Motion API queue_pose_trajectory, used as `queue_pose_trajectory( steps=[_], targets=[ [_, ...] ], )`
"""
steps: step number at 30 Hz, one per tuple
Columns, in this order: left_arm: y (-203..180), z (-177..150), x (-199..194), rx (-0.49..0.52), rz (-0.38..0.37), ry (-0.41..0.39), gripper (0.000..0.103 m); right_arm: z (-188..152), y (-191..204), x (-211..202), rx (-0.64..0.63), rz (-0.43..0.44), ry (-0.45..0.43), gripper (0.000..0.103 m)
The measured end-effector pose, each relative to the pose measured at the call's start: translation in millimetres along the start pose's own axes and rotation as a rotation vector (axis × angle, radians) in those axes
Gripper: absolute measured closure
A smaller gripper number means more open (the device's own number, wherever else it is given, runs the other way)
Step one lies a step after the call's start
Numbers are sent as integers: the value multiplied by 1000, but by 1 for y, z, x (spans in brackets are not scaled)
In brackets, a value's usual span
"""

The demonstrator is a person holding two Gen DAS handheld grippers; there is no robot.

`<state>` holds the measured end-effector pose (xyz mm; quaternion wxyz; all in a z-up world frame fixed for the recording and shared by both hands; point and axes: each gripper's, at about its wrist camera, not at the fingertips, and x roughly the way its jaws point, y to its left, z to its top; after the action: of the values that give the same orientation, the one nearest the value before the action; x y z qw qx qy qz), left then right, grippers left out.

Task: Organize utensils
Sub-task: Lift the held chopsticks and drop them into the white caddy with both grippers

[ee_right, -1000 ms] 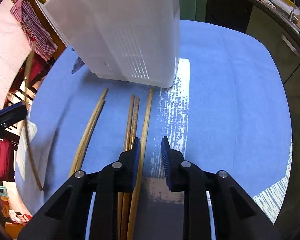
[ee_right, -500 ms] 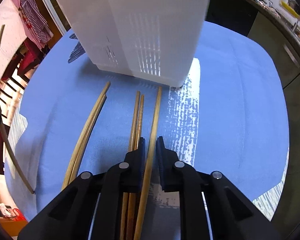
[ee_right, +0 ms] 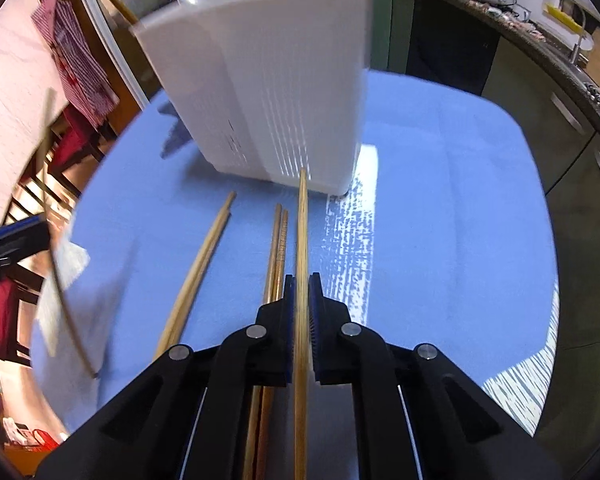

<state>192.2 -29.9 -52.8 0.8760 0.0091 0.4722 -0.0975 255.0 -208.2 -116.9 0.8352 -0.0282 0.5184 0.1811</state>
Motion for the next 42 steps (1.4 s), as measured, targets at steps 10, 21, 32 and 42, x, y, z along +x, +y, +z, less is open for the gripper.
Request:
queue_pose_trajectory(
  steps=[10,21,32,42],
  targets=[
    [-2,-5,-20,15,-7,-30,96,-30,-10,-84,19,46,-171,96],
    [-5,-13,-46,33,-7,-80,96,-55,-14,-130,26,63,-256,96],
    [-5,-6,-58,38,-14,-113,96,-43,-8,-154,15,72,-323,96],
    [-11,24,-73,49,-44,-160,96,-20,-3,-177,-10,69,-368,96]
  ],
)
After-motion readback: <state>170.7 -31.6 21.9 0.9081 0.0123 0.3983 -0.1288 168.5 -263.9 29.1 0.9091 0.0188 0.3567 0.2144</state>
